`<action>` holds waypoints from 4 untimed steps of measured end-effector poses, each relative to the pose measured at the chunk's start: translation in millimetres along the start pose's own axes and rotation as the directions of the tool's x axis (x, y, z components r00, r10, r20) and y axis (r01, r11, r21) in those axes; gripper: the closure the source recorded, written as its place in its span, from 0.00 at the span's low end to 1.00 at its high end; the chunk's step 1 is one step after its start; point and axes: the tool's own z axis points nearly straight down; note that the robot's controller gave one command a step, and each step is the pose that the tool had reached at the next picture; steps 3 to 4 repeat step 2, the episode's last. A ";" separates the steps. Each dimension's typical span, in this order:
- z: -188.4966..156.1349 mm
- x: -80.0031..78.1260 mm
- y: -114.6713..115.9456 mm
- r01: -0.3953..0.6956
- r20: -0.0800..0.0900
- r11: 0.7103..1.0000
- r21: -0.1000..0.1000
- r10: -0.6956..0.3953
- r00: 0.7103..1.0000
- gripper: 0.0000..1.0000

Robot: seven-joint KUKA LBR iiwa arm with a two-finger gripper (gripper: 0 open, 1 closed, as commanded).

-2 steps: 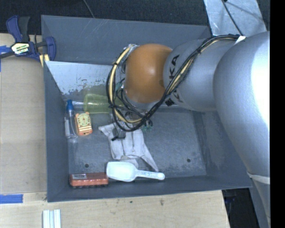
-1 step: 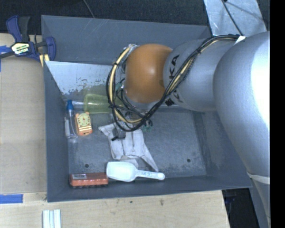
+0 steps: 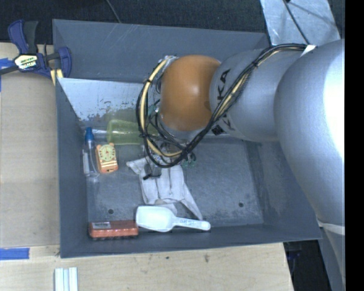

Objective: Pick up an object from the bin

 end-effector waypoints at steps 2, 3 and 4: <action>-40.6 1.0 0.0 0.000 0.000 1.000 0.002 0.000 1.000 1.00; -40.6 1.0 0.0 0.000 0.000 1.000 0.002 0.000 1.000 1.00; -40.6 1.0 0.0 0.000 0.000 1.000 0.002 0.000 1.000 1.00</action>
Offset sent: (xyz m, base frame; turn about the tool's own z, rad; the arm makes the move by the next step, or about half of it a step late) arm 0.0001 0.0000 0.0425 0.0000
